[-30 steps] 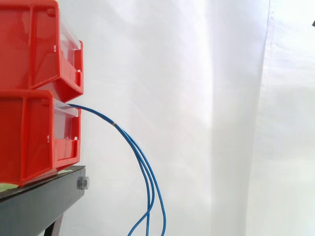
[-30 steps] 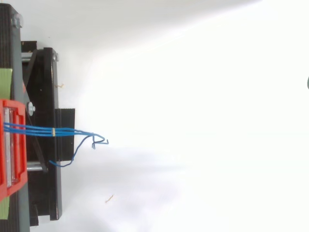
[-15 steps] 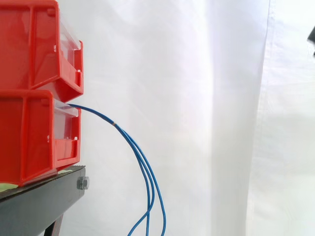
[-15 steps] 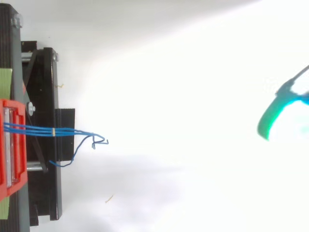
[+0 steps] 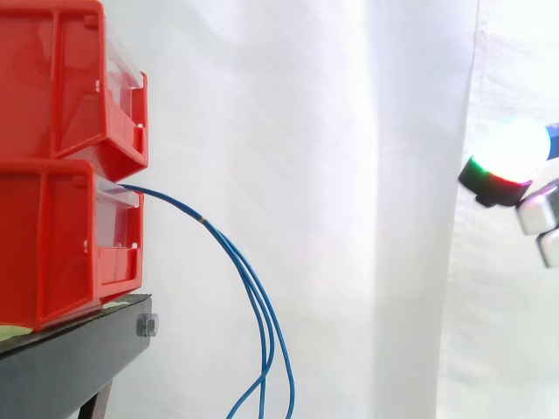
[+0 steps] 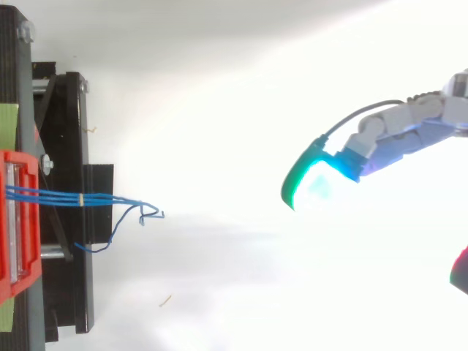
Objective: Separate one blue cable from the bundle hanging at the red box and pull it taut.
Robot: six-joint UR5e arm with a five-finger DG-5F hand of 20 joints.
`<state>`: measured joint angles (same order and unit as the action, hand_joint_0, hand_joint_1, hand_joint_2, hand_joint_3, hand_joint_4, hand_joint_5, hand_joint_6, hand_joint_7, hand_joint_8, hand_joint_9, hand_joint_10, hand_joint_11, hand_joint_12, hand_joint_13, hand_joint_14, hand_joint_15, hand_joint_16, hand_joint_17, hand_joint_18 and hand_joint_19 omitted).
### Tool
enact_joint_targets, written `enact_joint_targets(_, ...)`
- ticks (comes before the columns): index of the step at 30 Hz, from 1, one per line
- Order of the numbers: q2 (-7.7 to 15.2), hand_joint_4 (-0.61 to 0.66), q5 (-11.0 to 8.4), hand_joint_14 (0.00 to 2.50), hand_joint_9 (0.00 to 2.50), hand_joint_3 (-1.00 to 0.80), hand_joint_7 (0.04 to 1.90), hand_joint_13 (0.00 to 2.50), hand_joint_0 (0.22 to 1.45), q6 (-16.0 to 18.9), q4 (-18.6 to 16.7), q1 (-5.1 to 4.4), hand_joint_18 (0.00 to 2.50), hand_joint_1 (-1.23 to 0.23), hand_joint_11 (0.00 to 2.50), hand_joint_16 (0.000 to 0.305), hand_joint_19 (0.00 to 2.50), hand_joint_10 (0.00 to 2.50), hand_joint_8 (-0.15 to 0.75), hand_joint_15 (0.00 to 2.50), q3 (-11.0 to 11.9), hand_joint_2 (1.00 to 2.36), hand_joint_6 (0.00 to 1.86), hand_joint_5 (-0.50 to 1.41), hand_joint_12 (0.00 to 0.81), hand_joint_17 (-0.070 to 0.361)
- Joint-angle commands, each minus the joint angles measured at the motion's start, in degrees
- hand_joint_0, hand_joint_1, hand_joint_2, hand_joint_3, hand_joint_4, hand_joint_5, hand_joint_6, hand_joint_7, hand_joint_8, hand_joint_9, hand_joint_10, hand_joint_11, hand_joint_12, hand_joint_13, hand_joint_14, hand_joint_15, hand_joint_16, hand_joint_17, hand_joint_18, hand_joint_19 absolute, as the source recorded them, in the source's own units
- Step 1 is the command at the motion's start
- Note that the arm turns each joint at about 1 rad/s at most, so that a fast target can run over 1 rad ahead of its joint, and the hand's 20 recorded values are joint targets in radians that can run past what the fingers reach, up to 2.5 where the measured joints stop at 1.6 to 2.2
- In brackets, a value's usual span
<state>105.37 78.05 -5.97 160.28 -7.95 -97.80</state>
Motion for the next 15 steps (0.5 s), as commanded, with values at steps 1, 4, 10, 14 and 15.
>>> enact_joint_targets(1, 1.6, 0.14, -0.71, 0.01, 0.56, -0.50, 0.70, 0.60, 0.48, -0.4, -0.6, 0.22, 0.51, -0.64, 0.22, 0.051, 0.34, 0.01, 0.279, 0.25, 0.8, 1.00, 0.50, -0.23, 0.374, 0.115)
enact_joint_targets(4, 1.7, 0.14, -2.03, 0.01, 0.56, -0.50, 0.71, 0.60, 0.48, -1.1, -1.2, 0.22, 0.51, -0.64, 0.22, 0.051, 0.34, 0.00, 0.278, 0.24, 0.9, 1.00, 0.50, -0.23, 0.375, 0.115)
enact_joint_targets(10, 5.9, 0.14, -2.91, 0.01, 0.56, -0.50, 0.71, 0.61, 0.48, -1.4, -2.7, 0.48, 0.52, -0.64, 0.22, 0.051, 0.35, 0.01, 0.276, 0.25, 3.1, 1.00, 0.50, -0.23, 0.374, 0.115)
enact_joint_targets(14, 9.1, 0.14, -2.38, 0.01, 0.56, -0.50, 0.71, 0.61, 0.48, -0.2, -2.2, 0.84, 0.52, -0.64, 0.23, 0.051, 0.35, 0.00, 0.277, 0.25, 6.4, 1.00, 0.50, -0.23, 0.373, 0.114)
enact_joint_targets(15, 10.2, 0.14, -2.12, 0.01, 0.56, -0.50, 0.71, 0.60, 0.48, 0.1, -1.9, 0.92, 0.52, -0.64, 0.23, 0.051, 0.35, 0.00, 0.277, 0.25, 7.4, 1.00, 0.50, -0.23, 0.374, 0.114)
